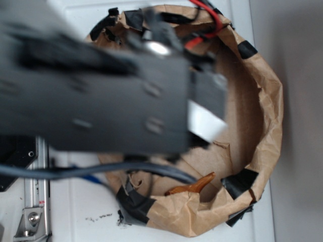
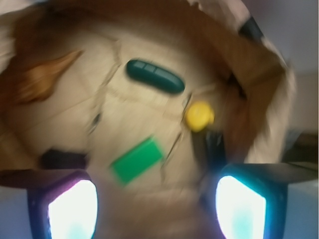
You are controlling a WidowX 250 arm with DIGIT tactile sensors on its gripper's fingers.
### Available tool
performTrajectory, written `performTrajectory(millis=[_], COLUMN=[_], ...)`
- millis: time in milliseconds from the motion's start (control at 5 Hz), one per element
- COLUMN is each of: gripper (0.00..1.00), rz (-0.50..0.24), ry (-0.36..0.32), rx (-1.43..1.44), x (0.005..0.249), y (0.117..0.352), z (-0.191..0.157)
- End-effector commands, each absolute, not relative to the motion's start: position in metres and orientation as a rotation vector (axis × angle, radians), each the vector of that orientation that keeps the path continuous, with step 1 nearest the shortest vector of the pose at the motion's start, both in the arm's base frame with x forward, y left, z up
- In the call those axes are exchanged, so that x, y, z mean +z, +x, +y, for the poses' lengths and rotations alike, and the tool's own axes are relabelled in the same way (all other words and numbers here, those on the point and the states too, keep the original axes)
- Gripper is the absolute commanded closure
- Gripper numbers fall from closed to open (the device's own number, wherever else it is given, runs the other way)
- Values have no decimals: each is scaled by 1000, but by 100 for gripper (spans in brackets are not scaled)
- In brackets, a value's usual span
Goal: Grab the yellow duck.
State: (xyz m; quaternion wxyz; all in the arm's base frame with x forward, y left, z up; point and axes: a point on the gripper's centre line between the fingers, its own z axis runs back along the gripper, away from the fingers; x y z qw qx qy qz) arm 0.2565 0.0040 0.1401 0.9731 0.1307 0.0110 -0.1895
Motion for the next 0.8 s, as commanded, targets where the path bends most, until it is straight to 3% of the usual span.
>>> performTrajectory(millis=[0,200,600], gripper=[0,0,0], rz=[114,184,260], ry=[465,521,530], rx=[-548,-580,-464], x=[62,44,25], y=[286,291,308], z=[7,29,92])
